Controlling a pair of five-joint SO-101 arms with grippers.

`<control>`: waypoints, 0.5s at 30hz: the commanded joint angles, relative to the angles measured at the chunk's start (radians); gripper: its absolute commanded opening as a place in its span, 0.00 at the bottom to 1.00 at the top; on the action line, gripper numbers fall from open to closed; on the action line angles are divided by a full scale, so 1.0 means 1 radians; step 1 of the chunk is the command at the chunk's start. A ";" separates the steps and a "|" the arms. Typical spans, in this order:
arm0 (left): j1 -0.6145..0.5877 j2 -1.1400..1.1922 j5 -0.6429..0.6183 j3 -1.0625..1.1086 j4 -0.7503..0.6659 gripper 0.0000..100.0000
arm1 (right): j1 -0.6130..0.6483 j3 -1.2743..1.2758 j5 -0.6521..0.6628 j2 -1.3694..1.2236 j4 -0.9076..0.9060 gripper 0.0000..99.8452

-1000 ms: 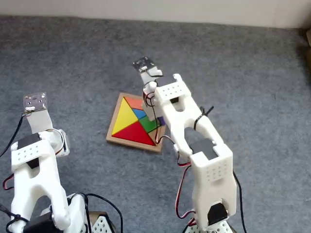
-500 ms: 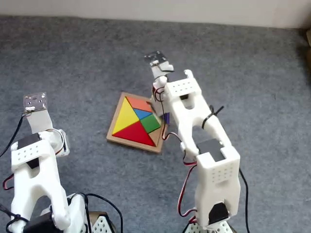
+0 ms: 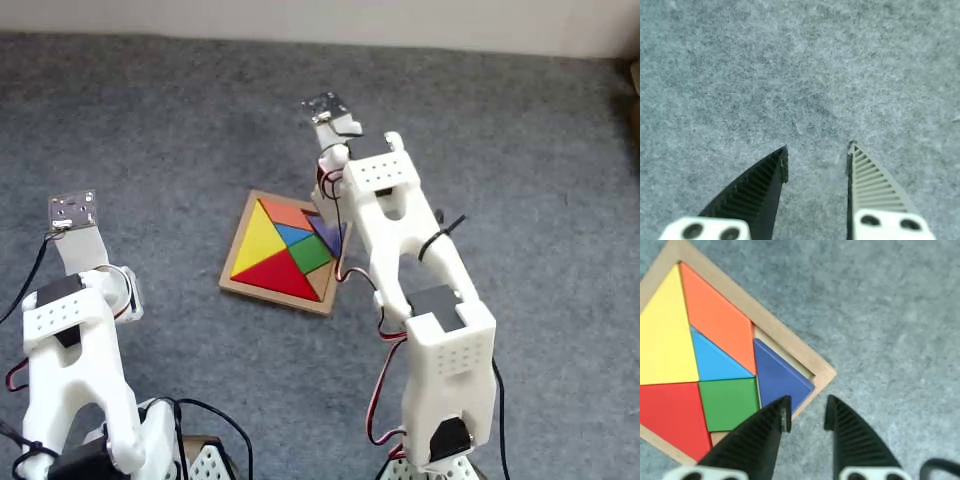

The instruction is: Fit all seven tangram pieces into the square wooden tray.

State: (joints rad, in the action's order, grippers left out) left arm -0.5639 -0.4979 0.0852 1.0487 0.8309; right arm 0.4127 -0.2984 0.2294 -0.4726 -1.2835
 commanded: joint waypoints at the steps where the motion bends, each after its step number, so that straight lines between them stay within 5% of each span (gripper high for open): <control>1: 0.024 -0.030 0.006 -0.004 -0.011 0.20 | 0.019 -0.045 -0.002 0.013 -0.007 0.03; 15: 0.024 -0.030 0.006 -0.004 -0.011 0.20 | 0.054 0.162 0.044 0.016 0.147 0.00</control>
State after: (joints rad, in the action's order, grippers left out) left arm -0.5639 -0.4979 0.0852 1.0487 0.8309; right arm 0.4557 -0.1389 0.2601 -0.4803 -1.1546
